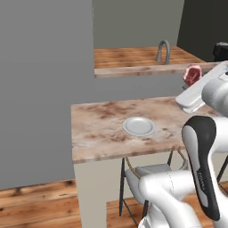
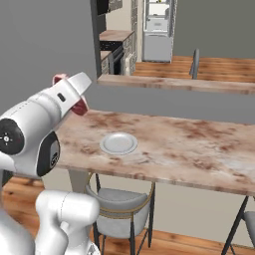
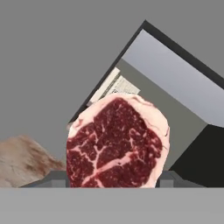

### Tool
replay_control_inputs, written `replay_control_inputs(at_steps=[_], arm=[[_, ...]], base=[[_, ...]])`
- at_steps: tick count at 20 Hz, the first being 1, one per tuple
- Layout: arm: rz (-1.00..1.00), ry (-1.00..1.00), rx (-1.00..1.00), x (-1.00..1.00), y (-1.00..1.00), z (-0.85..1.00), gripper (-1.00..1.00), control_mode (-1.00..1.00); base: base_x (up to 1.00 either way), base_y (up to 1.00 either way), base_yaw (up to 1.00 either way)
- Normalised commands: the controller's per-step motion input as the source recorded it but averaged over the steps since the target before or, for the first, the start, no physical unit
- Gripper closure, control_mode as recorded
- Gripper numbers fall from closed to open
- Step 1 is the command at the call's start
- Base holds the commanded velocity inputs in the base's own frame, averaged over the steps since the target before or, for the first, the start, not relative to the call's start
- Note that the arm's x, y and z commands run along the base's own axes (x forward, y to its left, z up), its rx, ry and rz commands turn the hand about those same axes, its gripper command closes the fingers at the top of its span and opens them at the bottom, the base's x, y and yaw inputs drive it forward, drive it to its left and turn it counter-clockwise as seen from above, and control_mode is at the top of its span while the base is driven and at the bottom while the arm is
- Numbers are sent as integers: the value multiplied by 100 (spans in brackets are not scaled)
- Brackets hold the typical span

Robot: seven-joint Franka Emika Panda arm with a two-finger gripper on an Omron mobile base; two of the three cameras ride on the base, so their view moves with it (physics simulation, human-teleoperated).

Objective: Transport the steak and garlic to the fridge. Place the steak on the rack containing meat and place the garlic on the rack containing the vegetable, ensuring meats and vegetables are on different racks.

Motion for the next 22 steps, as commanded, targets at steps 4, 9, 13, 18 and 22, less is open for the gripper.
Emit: replay_control_inputs(at_steps=[4, 9, 13, 18, 22], arm=[[0, -1, 0, -44, -4, 13, 100, 100], [0, 0, 0, 0, 0, 0, 100, 100], [0, 0, 0, 0, 0, 0, 100, 100], [0, 0, 0, 0, 0, 0, 100, 100], [0, 0, 0, 0, 0, 0, 100, 100]], base=[[-50, -19, 0], [-100, -56, 0], [-100, -82, 0], [-64, -100, -5], [0, -100, 0]])
